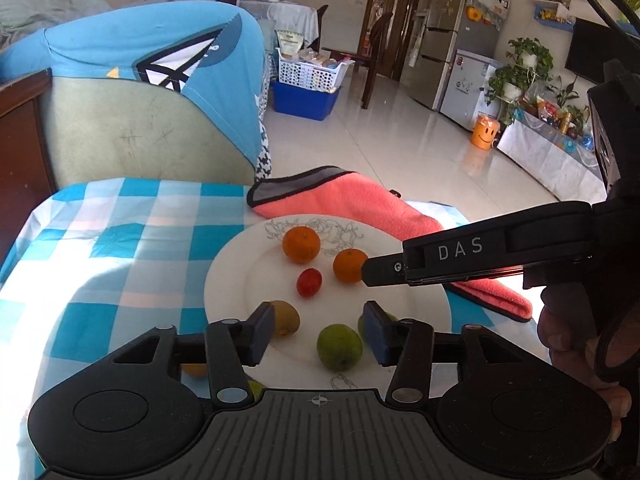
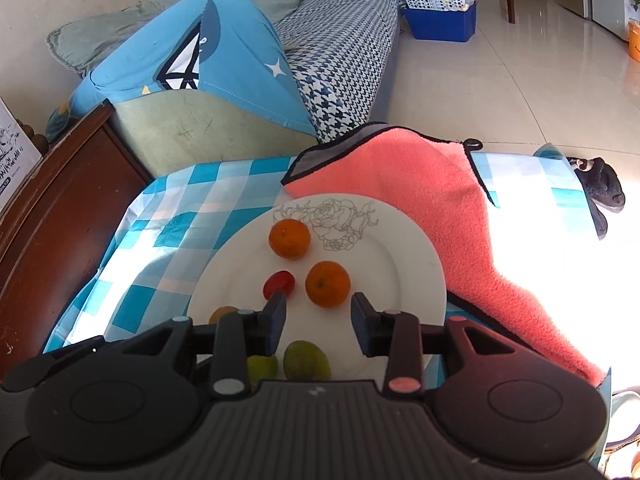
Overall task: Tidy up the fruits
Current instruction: 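Lower the mango and orange onto the plate and open both grippers, then withdraw both grippers from the plate back toward the fruit pile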
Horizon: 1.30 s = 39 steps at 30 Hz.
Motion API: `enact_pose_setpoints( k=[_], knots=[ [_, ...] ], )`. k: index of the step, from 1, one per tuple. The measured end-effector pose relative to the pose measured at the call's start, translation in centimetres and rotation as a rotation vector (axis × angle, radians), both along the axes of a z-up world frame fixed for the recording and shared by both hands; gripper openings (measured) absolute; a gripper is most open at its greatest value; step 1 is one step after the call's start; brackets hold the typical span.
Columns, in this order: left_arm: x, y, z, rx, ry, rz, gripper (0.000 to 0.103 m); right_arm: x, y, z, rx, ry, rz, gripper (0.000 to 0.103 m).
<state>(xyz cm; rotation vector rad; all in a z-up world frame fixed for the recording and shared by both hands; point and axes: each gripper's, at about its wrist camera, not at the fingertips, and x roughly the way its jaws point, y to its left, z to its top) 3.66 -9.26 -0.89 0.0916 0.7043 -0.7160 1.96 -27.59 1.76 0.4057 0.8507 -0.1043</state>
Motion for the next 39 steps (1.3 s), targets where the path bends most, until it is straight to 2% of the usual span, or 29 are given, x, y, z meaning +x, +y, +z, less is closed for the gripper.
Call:
enact_pose_setpoints(
  k=[3,5,6,11,17,21,27,39],
  knots=[
    [-0.1,0.8,1.0,0.006,-0.016,0.035,0.068,-0.2,0.1,0.4,0.001,-0.017,0.002,0.047],
    [-0.2,1.4,1.6,0.015,-0.017,0.049,0.073,-0.3,0.3,0.7,-0.013,-0.017,-0.006,0.055],
    [-0.2,1.9,1.9,0.022,-0.016,0.062,0.076,-0.4,0.4,0.8,-0.023,-0.021,-0.01,0.056],
    [-0.2,4.3,2.8,0.036,0.003,0.125,0.08,-1.7,1.1,1.3,-0.078,-0.038,-0.013,0.066],
    [-0.9,7.3,2.6,0.05,0.032,0.207,0.081,-3.7,2.0,1.5,-0.082,-0.049,-0.009,0.074],
    [-1.6,8.7,2.3,0.041,0.056,0.235,0.081,-5.5,3.0,1.4,-0.057,-0.044,-0.003,0.075],
    [-2.9,9.3,1.7,0.089,0.075,0.244,0.084,-7.9,5.0,0.7,-0.072,-0.022,0.02,0.076],
    [-6.1,9.3,-0.3,0.191,0.072,0.185,0.087,-9.3,7.2,-1.0,-0.044,0.016,0.077,0.074]
  ],
)
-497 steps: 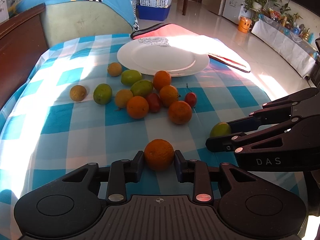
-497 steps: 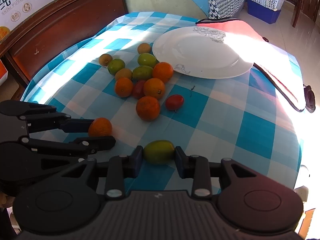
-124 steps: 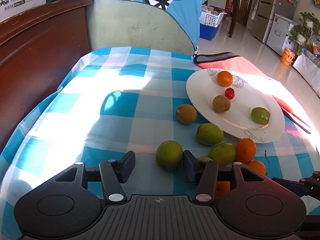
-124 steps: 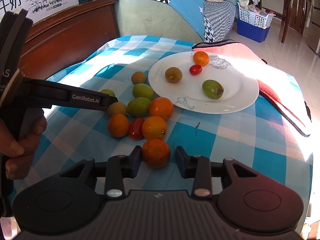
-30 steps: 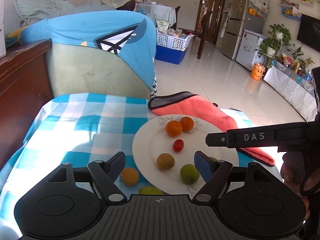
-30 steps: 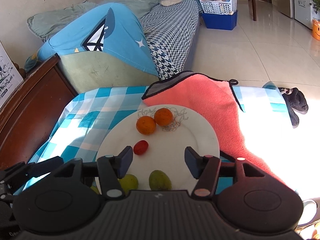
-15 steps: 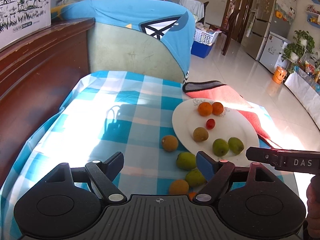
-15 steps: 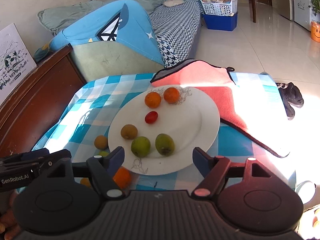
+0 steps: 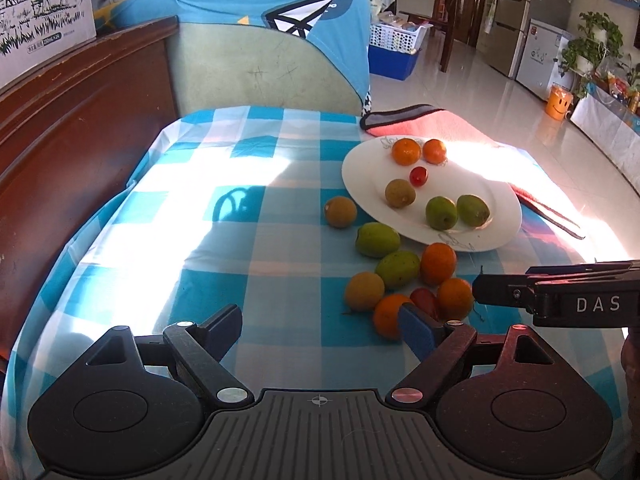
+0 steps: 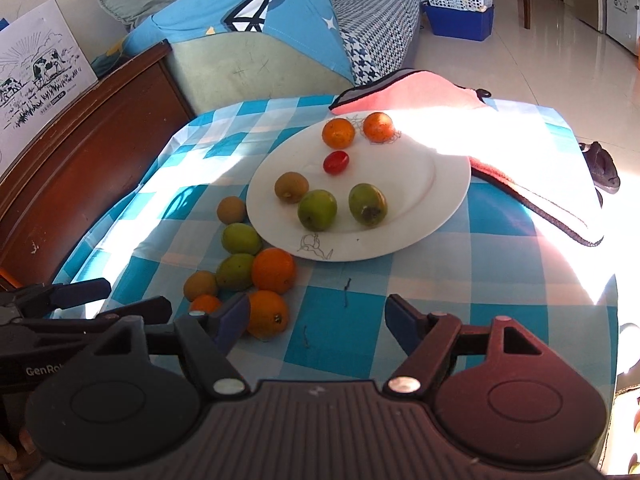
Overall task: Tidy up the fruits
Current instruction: 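Withdraw both grippers from the plate back toward the fruit pile, then grasp an orange with the left gripper while the right gripper grasps another orange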
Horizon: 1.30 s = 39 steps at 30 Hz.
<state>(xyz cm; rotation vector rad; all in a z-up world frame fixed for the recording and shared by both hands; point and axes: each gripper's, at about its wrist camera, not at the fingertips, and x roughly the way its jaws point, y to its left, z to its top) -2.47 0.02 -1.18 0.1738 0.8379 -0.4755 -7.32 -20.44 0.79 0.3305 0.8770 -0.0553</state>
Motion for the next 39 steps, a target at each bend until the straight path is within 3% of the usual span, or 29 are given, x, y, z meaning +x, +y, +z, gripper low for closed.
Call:
enact_pose_setpoints(
  k=[12,21,34,39],
  knots=[
    [-0.3,0.1,-1.2,0.01,0.036,-0.008,0.087,1.2,1.3,-1.3,0.02,-0.002,0.072,0.053],
    [-0.4,-0.5,-1.5,-0.036,0.025,-0.038,0.086,1.7,1.8,-1.8,0.044,-0.03,0.094,0.029],
    [-0.3,-1.3,-1.9,-0.144,0.015,-0.044,0.078,0.6,-0.9,-0.9,0.071,0.013,-0.039,0.029],
    [0.0,-1.7,-2.3,-0.149,0.011,-0.046,0.062,0.7,-0.7,-1.3,0.063,0.03,-0.044,0.029]
  ],
)
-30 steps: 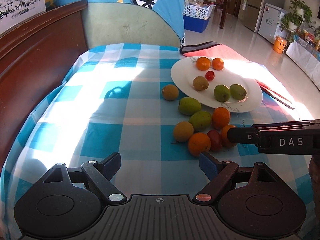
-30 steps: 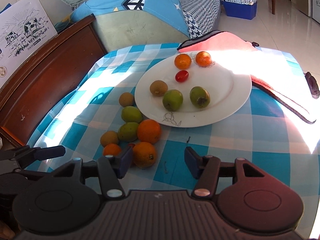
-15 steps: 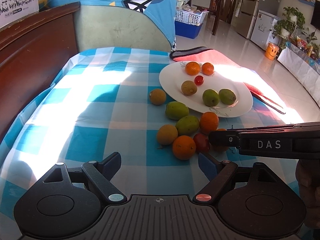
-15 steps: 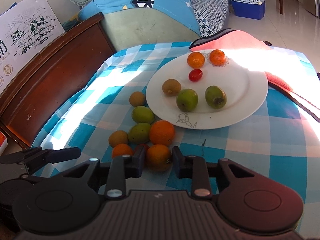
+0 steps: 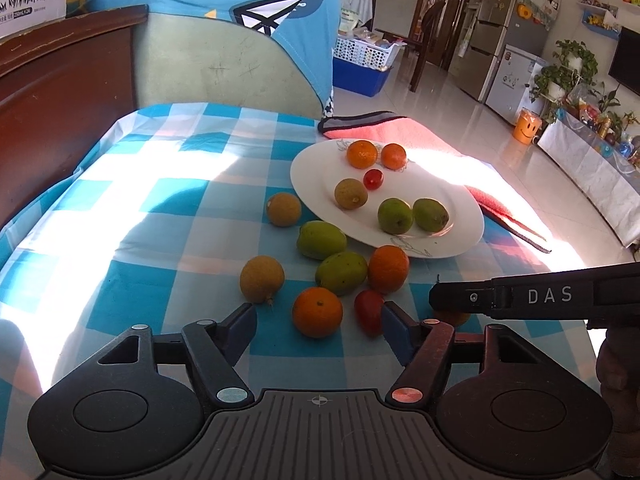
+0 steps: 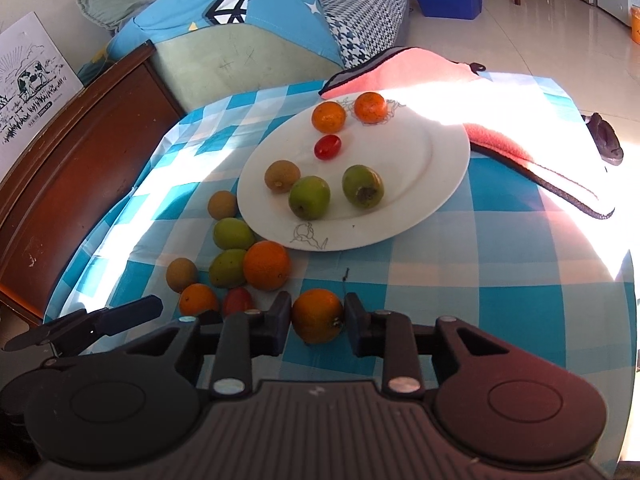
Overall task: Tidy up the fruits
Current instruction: 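Grasp an orange with the left gripper while the right gripper grasps another orange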
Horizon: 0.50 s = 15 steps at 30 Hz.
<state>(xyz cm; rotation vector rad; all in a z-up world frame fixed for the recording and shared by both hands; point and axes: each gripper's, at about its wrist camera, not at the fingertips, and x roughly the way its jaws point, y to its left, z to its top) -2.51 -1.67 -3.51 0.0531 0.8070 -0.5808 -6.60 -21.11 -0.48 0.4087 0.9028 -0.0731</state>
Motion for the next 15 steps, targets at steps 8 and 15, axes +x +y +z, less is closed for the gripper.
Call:
enact_pose_setpoints(
  k=[8,15],
  knots=[
    [0.6,0.4,-0.4,-0.016,0.016,0.026,0.049,0.1,-0.3,-0.3,0.016,0.018,-0.015,0.029],
    [0.5,-0.7,-1.0,0.002,-0.017,-0.001,0.048,0.2,-0.3,-0.5,0.025,0.02,-0.02,0.031]
  ],
)
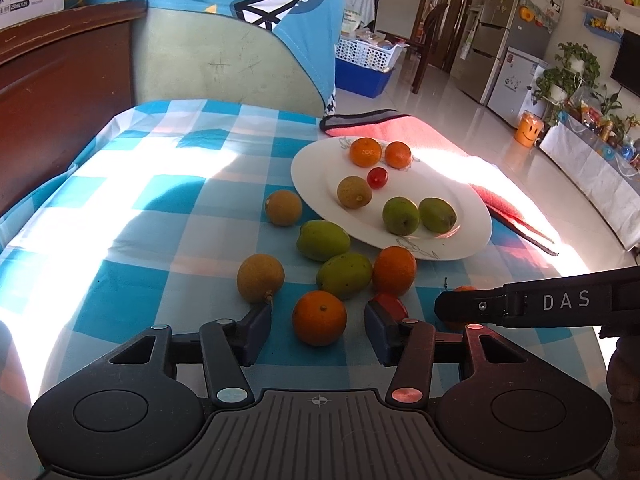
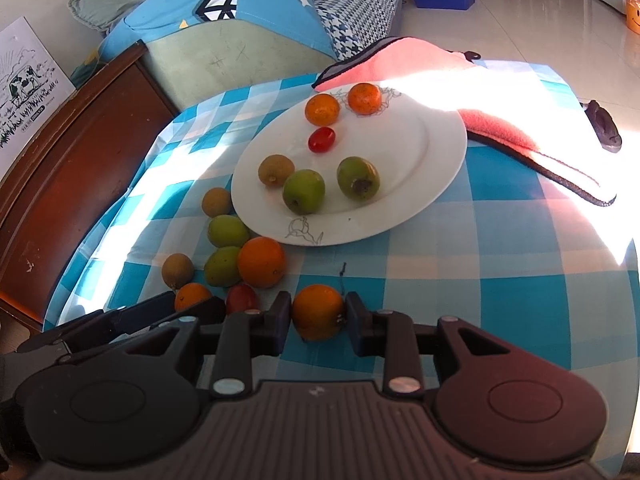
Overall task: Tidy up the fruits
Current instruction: 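Grasp an orange with the left gripper while the right gripper grasps another orange, then lift both oranges and carry them over the white plate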
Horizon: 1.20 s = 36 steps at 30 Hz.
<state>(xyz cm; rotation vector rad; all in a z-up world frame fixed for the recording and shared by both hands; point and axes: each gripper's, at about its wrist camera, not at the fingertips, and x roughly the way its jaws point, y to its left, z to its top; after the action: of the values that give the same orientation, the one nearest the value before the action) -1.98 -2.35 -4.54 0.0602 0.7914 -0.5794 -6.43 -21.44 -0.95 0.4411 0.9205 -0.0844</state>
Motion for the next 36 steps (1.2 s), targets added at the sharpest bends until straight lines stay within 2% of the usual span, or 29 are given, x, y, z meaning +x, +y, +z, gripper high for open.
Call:
enact_pose_setpoints(
  k=[2,6,15,31,36],
  knots=[
    [-0.2,-0.4,-0.1,0.024,-0.02,-0.011,0.046,0.0,0.0,0.0,0.002,0.001,-0.001,0.031],
    [-0.5,-0.7,-0.1,0.041,-0.035,-0.027,0.026,-0.1,0.0,0.0,-0.001,0.002,0.004,0.031],
    [-0.7,-0.2,0.3,0.025,-0.032,-0.027,0.026,-0.1,1.1,0.3,-0.086,0.004,0.055,0.029],
    [-1.4,0.9,3.8,-0.023,-0.055,-0.032,0.026,-0.9,1.2,3.4,-0.091,-0.076,0.102,0.028],
    [-0.5,1.5,5.6,-0.077,-0.031,-0.015,0.026,-0.5,-0.2,5.1,-0.053,-0.113,0.101,0.028]
  ],
)
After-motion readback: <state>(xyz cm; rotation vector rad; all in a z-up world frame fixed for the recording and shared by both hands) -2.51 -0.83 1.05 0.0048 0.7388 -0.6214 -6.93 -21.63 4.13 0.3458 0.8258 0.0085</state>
